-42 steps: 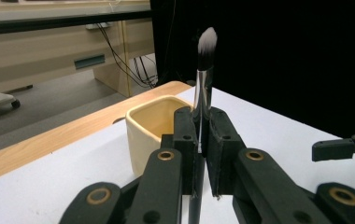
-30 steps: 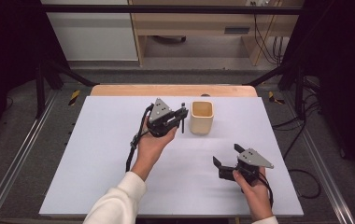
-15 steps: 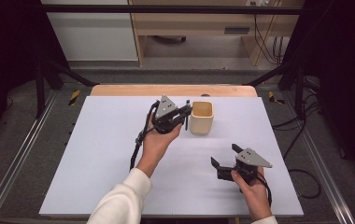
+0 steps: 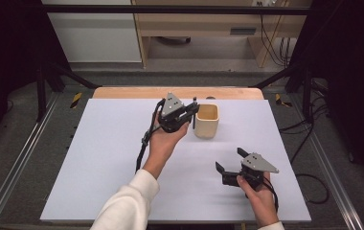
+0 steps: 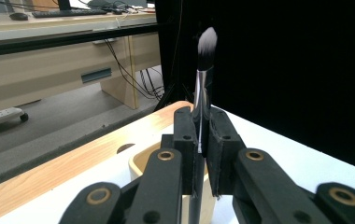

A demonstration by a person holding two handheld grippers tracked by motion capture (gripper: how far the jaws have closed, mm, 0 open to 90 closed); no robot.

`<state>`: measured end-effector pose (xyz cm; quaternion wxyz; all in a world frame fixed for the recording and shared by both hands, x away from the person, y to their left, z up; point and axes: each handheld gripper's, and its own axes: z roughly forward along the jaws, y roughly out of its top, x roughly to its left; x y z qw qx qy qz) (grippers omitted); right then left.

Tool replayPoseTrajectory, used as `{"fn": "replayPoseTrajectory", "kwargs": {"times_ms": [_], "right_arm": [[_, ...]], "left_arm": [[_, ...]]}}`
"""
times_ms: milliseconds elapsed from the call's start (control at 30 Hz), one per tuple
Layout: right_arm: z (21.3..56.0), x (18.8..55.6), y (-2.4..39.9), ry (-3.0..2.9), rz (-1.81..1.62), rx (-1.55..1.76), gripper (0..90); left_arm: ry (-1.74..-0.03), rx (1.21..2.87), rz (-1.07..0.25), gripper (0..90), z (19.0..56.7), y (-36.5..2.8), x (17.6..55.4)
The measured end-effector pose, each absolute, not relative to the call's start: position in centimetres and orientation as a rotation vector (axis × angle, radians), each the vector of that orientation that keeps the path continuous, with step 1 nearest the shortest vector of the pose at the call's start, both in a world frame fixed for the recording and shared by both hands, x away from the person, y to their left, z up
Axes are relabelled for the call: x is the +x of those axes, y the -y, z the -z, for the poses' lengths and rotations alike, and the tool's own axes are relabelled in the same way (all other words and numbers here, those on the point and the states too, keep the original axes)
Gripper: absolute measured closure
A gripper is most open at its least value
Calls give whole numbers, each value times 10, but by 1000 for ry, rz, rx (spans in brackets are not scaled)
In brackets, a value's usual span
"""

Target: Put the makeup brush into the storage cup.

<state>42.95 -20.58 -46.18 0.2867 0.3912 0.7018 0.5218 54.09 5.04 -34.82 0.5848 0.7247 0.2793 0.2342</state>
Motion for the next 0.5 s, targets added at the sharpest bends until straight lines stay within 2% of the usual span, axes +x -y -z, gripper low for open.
{"fn": "replayPoseTrajectory", "kwargs": {"times_ms": [500], "right_arm": [[461,429,209,-1852,-1432,1070,51]], "left_arm": [[-666,1671,-556,832,343,-33,550]]}}
